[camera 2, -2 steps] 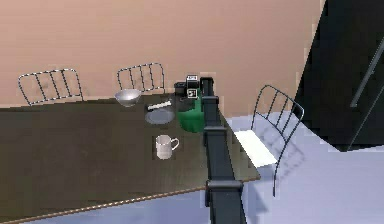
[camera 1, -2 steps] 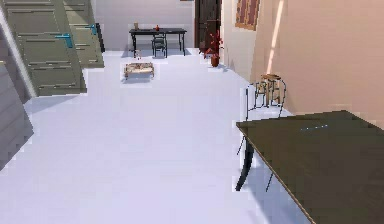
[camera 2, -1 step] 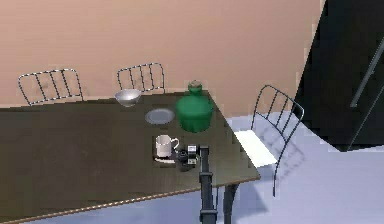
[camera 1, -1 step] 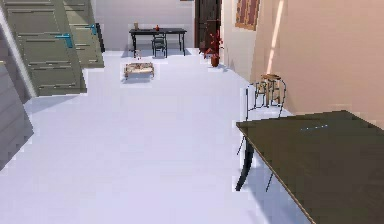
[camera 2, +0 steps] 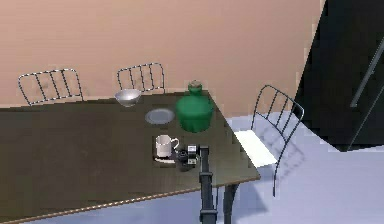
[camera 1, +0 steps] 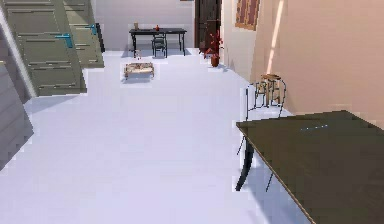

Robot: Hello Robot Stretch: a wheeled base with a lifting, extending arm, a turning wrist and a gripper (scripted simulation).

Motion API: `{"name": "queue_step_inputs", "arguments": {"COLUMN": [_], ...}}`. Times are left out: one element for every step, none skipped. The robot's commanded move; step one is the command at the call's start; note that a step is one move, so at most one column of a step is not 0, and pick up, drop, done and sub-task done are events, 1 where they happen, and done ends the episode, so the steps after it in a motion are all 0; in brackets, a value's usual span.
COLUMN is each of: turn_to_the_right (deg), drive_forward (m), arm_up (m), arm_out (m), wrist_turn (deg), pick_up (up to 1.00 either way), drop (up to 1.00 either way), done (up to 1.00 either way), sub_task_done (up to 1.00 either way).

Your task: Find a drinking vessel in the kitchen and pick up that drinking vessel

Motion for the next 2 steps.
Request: {"name": "queue_step_inputs", "arguments": {"turn_to_the_right": [0.0, 0.0], "drive_forward": [0.00, 0.00], "arm_up": [0.10, 0.00], "arm_out": [0.00, 0.00], "wrist_turn": [0.0, 0.0], "pick_up": [0.00, 0.00], "drop": [0.00, 0.00], "done": [0.00, 1.00], "sub_task_done": [0.00, 0.00]}}
